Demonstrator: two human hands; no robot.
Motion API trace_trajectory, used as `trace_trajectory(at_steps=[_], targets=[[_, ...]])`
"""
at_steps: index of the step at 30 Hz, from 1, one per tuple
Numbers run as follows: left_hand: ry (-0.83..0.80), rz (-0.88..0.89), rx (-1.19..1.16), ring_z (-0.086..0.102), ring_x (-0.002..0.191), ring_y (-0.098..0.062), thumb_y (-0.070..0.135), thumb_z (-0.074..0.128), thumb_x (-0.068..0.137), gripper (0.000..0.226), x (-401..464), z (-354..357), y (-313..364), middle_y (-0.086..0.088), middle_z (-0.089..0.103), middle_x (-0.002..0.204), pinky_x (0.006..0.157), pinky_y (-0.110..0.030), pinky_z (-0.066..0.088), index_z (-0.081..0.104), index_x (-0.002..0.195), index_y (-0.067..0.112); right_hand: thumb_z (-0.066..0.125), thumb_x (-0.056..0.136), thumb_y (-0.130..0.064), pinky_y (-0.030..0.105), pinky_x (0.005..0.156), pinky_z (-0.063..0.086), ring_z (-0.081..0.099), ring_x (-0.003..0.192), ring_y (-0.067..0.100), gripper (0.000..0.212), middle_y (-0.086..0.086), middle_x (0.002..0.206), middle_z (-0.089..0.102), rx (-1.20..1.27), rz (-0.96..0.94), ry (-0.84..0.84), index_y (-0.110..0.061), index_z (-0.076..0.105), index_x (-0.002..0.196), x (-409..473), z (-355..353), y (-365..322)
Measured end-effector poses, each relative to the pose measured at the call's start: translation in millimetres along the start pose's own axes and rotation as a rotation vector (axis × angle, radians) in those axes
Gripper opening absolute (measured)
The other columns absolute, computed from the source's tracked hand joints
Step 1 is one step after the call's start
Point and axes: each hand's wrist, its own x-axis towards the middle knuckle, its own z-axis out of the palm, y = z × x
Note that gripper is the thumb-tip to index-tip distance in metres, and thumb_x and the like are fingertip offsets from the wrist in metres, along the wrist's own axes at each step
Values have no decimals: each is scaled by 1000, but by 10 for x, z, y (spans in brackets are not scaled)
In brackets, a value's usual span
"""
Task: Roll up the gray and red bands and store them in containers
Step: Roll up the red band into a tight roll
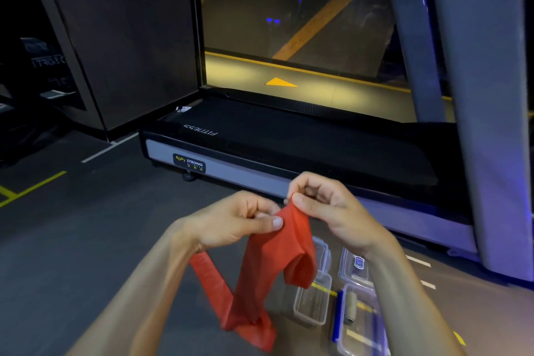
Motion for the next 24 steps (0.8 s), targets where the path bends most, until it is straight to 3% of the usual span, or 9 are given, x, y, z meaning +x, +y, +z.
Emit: trace_trajectory(at_steps=[4, 8, 16, 20, 24], targets=[[92, 33, 19, 58, 73, -10, 11, 64, 95, 10, 28, 15, -9, -8, 66, 78, 72, -19, 48, 69, 88, 7, 61, 95, -17, 17, 62, 44, 50, 67, 8, 6, 0, 79, 54, 259, -18, 105, -11, 62, 93, -8, -38, 0], [215, 60, 54, 69, 76, -12, 21, 76, 80, 9, 79, 21, -51, -8, 77, 81, 76, -25, 54, 74, 84, 13, 66, 89, -21, 15, 57, 43, 49, 63, 7, 9, 4, 80, 54, 422, -42, 187, -13, 63, 91, -13, -80, -30], [256, 93, 9, 62, 69, -8, 21, 77, 80, 4, 64, 24, -22, -1, 73, 71, 71, -21, 49, 76, 79, 17, 65, 90, -22, 16, 57, 44, 48, 62, 7, 11, 3, 79, 55, 449, -29, 211, -12, 61, 92, -35, -131, -19], [239, 90, -2, 54, 74, -19, 23, 75, 87, 9, 46, 10, -25, -4, 69, 73, 75, -35, 43, 78, 86, 15, 64, 91, -20, 16, 57, 45, 50, 62, 7, 9, 4, 79, 56, 460, -27, 216, -11, 61, 92, -47, -138, -9], [191, 70, 3, 60, 76, -14, 26, 72, 88, 14, 22, -21, -7, -8, 70, 79, 74, -23, 49, 77, 90, 13, 63, 92, -18, 17, 58, 46, 50, 64, 9, 7, 5, 81, 55, 437, -17, 205, -11, 61, 93, -61, -164, -3]])
